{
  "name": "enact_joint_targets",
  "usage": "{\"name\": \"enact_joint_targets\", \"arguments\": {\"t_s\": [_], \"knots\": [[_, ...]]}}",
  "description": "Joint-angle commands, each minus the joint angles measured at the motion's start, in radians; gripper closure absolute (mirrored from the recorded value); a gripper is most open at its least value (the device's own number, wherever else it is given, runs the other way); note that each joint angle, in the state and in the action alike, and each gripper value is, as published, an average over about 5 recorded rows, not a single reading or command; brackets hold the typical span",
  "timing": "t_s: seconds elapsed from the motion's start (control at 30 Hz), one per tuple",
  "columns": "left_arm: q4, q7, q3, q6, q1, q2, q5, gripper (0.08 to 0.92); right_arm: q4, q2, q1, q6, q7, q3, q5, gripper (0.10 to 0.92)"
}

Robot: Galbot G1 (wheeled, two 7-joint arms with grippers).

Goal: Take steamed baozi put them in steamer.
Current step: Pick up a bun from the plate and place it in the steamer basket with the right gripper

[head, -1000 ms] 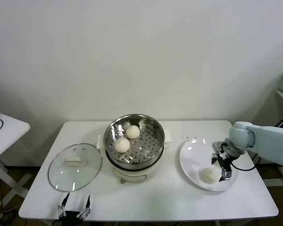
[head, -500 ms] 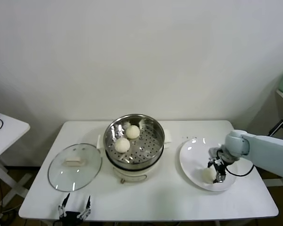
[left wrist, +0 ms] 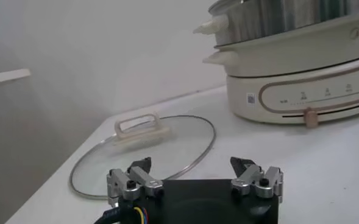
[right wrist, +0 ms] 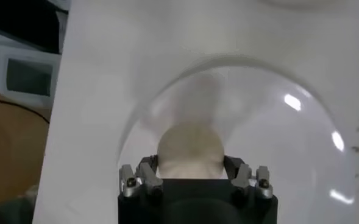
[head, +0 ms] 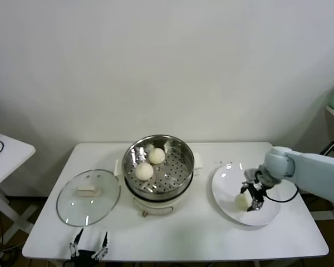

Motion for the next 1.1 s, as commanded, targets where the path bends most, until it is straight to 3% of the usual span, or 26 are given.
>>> {"name": "enact_joint_targets", "arguments": {"t_s": [0.03, 0.2, 0.43, 0.73, 1.1], "knots": [[0.003, 0.000, 0.000, -0.001, 0.000, 0.003, 0.002, 0.177, 0.036, 0.144, 0.537, 0.216, -0.125, -0.232, 0.168, 0.331], [0.009, -0.001, -0.002, -0.002, -0.001, 0.003, 0.001, 0.177, 0.006, 0.272, 0.637, 0.393, -0.164, -0.170, 0.196, 0.338], [0.017, -0.003, -0.002, -0.004, -0.009, -0.002, 0.002, 0.177, 0.084, 0.446, 0.586, 0.572, -0.121, 0.016, 0.004, 0.346], [0.012, -0.003, -0.007, -0.003, -0.009, -0.007, -0.002, 0.177, 0.092, 0.670, 0.335, 0.569, -0.050, 0.093, -0.182, 0.363], [0.005, -0.004, -0.020, -0.003, -0.008, -0.010, -0.016, 0.177, -0.056, 0.741, 0.126, 0.602, -0.023, 0.069, -0.355, 0.364]]}}
